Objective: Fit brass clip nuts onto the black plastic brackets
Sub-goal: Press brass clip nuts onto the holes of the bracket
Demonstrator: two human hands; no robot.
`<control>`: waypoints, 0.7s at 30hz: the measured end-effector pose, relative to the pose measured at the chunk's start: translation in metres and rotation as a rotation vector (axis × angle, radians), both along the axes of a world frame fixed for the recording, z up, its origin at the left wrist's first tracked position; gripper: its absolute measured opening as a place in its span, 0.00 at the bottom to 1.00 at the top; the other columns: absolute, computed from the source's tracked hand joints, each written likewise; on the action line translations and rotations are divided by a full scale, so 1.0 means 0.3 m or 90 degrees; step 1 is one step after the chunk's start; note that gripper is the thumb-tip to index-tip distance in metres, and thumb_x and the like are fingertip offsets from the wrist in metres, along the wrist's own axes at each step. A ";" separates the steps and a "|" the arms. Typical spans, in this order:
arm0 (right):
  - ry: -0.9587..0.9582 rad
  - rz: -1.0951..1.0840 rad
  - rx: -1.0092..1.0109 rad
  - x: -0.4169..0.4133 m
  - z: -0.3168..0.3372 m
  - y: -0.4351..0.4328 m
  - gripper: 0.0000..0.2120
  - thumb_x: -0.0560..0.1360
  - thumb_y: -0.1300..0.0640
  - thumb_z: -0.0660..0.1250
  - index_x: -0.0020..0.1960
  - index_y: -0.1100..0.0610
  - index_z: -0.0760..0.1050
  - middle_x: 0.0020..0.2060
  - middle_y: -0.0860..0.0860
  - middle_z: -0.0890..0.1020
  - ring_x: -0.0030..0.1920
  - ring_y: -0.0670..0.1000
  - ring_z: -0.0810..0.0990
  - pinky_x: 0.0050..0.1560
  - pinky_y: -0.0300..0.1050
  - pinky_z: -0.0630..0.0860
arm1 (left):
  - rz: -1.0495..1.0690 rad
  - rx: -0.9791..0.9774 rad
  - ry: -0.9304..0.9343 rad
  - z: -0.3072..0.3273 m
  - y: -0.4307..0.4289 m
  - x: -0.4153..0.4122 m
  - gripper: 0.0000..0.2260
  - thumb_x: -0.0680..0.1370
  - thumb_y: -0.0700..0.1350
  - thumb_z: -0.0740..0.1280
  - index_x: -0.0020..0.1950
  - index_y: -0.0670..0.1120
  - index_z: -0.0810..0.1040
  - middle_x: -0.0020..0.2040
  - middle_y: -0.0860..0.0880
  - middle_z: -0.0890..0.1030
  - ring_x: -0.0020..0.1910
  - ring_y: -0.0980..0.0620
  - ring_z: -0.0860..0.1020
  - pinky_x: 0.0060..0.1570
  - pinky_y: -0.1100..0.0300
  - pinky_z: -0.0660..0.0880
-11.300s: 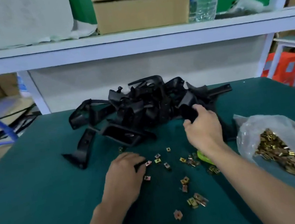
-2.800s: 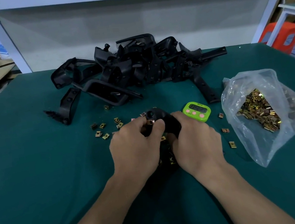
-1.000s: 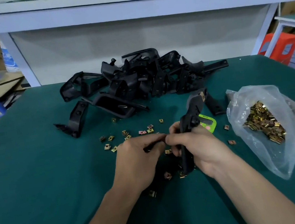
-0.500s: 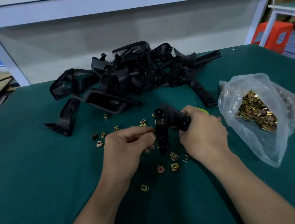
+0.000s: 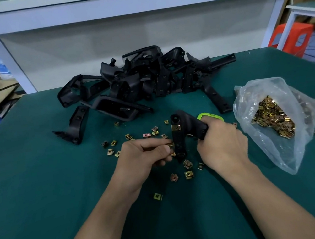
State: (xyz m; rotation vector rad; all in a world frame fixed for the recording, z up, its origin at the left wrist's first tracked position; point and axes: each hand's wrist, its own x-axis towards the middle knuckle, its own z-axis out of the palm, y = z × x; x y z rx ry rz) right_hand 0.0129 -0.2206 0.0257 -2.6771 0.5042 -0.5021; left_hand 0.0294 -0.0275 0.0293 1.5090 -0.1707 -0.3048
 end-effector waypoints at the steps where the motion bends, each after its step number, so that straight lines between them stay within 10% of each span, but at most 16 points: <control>1: 0.003 0.003 -0.003 -0.001 0.000 0.001 0.10 0.69 0.60 0.67 0.42 0.47 0.69 0.31 0.46 0.71 0.35 0.59 0.70 0.38 0.48 0.67 | -0.003 0.000 0.001 0.001 -0.001 0.000 0.07 0.76 0.34 0.73 0.45 0.45 0.89 0.40 0.42 0.86 0.37 0.52 0.83 0.37 0.65 0.78; 21: 0.055 0.012 -0.015 -0.011 0.018 0.011 0.13 0.68 0.59 0.69 0.48 0.44 0.76 0.30 0.43 0.65 0.36 0.56 0.70 0.39 0.46 0.65 | 0.046 0.019 -0.016 0.005 -0.029 -0.023 0.13 0.72 0.29 0.74 0.44 0.47 0.88 0.43 0.46 0.88 0.40 0.55 0.85 0.40 0.67 0.78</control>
